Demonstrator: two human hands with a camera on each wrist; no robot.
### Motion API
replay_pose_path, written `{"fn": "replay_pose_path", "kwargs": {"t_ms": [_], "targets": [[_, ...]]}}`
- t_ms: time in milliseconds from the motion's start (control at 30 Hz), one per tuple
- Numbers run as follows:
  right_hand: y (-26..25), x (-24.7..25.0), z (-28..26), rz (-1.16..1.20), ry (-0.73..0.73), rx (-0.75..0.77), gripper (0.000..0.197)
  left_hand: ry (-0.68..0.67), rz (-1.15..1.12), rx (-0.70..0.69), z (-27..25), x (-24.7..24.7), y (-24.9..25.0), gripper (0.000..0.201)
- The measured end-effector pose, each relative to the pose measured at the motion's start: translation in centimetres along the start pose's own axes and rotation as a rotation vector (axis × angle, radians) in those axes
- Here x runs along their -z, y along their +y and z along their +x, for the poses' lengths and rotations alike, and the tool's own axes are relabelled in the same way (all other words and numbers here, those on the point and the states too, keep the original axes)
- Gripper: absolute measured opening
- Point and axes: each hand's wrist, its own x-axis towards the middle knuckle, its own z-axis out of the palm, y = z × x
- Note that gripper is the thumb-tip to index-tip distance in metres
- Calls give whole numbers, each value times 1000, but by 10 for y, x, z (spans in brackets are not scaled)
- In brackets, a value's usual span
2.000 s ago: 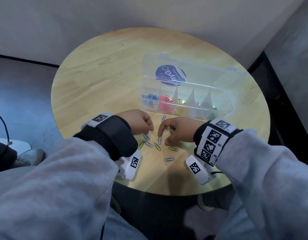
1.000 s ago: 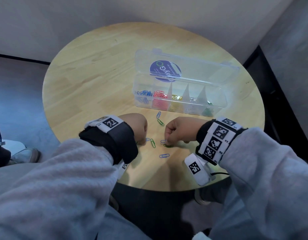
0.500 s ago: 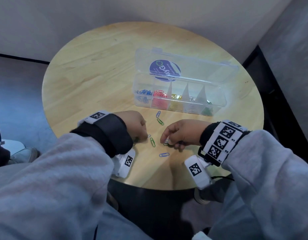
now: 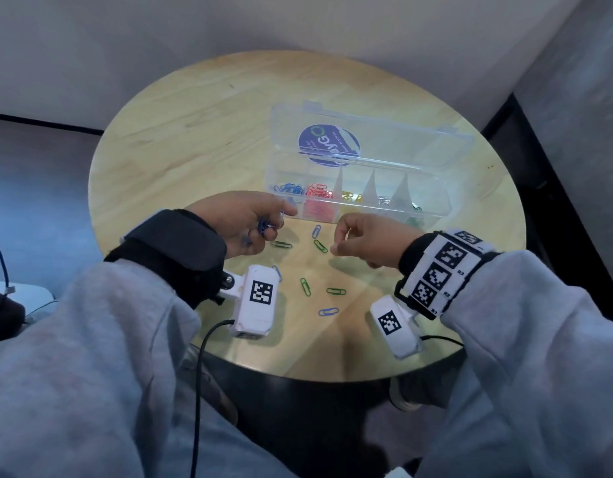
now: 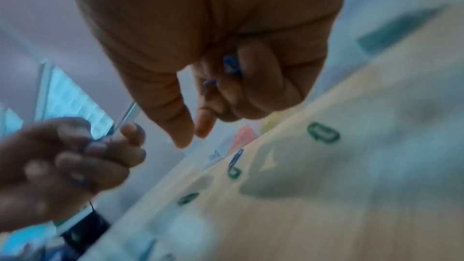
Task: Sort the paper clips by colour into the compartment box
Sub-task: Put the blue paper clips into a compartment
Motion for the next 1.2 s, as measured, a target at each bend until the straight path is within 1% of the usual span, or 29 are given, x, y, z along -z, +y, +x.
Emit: {"fn": "replay_pose_path", "kwargs": {"t_ms": [67, 100, 167, 233, 267, 333, 400, 433, 467, 500, 533, 633, 733, 833, 900, 967, 1067, 1133, 1200], "targets": [[-6, 2, 4, -241, 69, 68, 6, -19, -51, 26, 0, 3, 1, 23], [-9, 3, 6, -326, 84, 81, 7, -38, -68, 40, -1, 4, 1, 24], [-14, 1, 12, -471, 87, 97, 23, -80, -94, 58, 0, 5, 2, 28], [-19, -1, 15, -584, 59, 101, 35, -70, -80, 66, 1, 5, 3, 34], [-21, -3, 17, -632, 44, 94, 39, -42, -22, 72, 1, 3, 4, 35], [-23, -4, 19, -695, 24, 63, 42, 55, 201, 76, 2, -3, 3, 32], [-22, -5, 23, -718, 16, 20, 39, 116, 440, 85, 1, -6, 2, 24], [-21, -5, 23, -728, 9, 4, 36, 121, 512, 98, 3, -8, 0, 19], [-21, -5, 24, -736, -3, -8, 31, 120, 531, 114, 4, -9, -1, 12], [-20, -4, 24, -741, -13, -8, 24, 119, 499, 128, 6, -11, -2, 6], [-19, -4, 24, -743, -19, -2, 18, 124, 429, 146, 8, -12, -3, 3], [-13, -2, 22, -718, -1, 31, 7, 101, 198, 171, 10, -12, -5, 18], [-7, 0, 20, -679, 30, 29, 11, 9, 55, 158, 6, -13, -4, 21], [-5, 1, 19, -660, 23, 6, 9, 27, -4, 125, 7, -13, -5, 24], [-3, 2, 18, -687, -21, -20, 8, 38, -31, 108, 9, -15, -7, 28], [-1, 3, 16, -692, -84, -62, 8, 13, -62, 93, 12, -14, -11, 33], [5, 8, 10, -534, -145, -134, 15, -14, -96, 106, 14, -12, -13, 34], [7, 11, 5, -406, -159, -157, 22, -21, -133, 120, 13, -12, -13, 34], [7, 13, 2, -330, -153, -160, 23, -38, -163, 110, 11, -12, -12, 37]]}}
